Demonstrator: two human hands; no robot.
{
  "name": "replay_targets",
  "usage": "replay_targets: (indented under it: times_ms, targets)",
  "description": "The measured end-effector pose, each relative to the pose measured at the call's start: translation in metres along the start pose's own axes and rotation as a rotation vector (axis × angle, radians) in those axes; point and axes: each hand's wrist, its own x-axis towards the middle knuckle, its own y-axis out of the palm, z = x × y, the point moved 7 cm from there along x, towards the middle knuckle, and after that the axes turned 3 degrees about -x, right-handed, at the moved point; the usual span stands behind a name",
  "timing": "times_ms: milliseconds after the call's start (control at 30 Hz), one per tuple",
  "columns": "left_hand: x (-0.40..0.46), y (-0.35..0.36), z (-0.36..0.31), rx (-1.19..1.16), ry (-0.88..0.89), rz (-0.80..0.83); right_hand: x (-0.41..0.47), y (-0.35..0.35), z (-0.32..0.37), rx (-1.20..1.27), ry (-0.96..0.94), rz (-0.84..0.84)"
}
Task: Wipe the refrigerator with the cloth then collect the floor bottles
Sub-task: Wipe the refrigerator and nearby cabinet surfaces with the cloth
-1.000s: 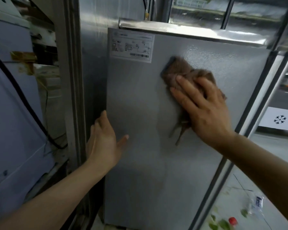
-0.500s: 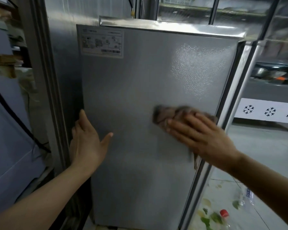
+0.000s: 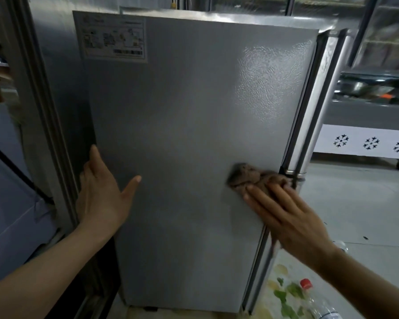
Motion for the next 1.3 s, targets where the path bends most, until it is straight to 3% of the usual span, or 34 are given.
replay_targets:
  times_ms: [200, 367, 433, 567, 700, 800, 867, 1000, 1067, 1133, 1233, 1300]
  targets:
    - [-0.006, 0.007, 0.006, -0.002, 0.005, -0.022, 0.043, -0.048, -0.076, 0.081, 0.380, -0.245]
    - [-0.028, 0.023, 0.025, 0.011, 0.041, 0.050, 0.043, -0.034, -0.063, 0.105, 0.549, -0.337]
    - [-0.033, 0.027, 0.030, -0.010, 0.044, 0.059, 0.033, -0.020, -0.043, 0.151, 0.522, -0.369]
    - [-0.035, 0.028, 0.032, -0.043, 0.043, 0.046, -0.006, 0.020, 0.008, 0.227, 0.345, -0.222]
    - [-0.034, 0.028, 0.030, -0.036, 0.025, 0.059, -0.050, 0.052, 0.066, 0.101, -0.015, 0.002]
    - [-0.033, 0.025, 0.028, -0.050, 0.028, 0.053, -0.055, 0.050, 0.077, 0.026, -0.232, 0.033]
    - [-0.033, 0.026, 0.030, -0.039, 0.032, 0.061, -0.036, 0.039, 0.055, 0.017, -0.163, -0.074]
    - [-0.034, 0.031, 0.041, -0.068, 0.046, 0.083, 0.015, 0.011, -0.010, 0.125, 0.304, -0.351]
    - [-0.035, 0.032, 0.044, -0.089, 0.053, 0.065, 0.023, 0.008, -0.005, 0.224, 0.423, -0.426]
    - [-0.036, 0.031, 0.046, -0.107, 0.043, 0.044, 0.026, 0.017, 0.032, 0.299, 0.317, -0.376]
    - [-0.037, 0.029, 0.045, -0.132, 0.042, 0.069, 0.014, 0.036, 0.102, 0.191, -0.070, -0.171]
    - [-0.035, 0.027, 0.044, -0.155, 0.041, 0.104, 0.012, 0.036, 0.116, 0.132, -0.168, -0.116]
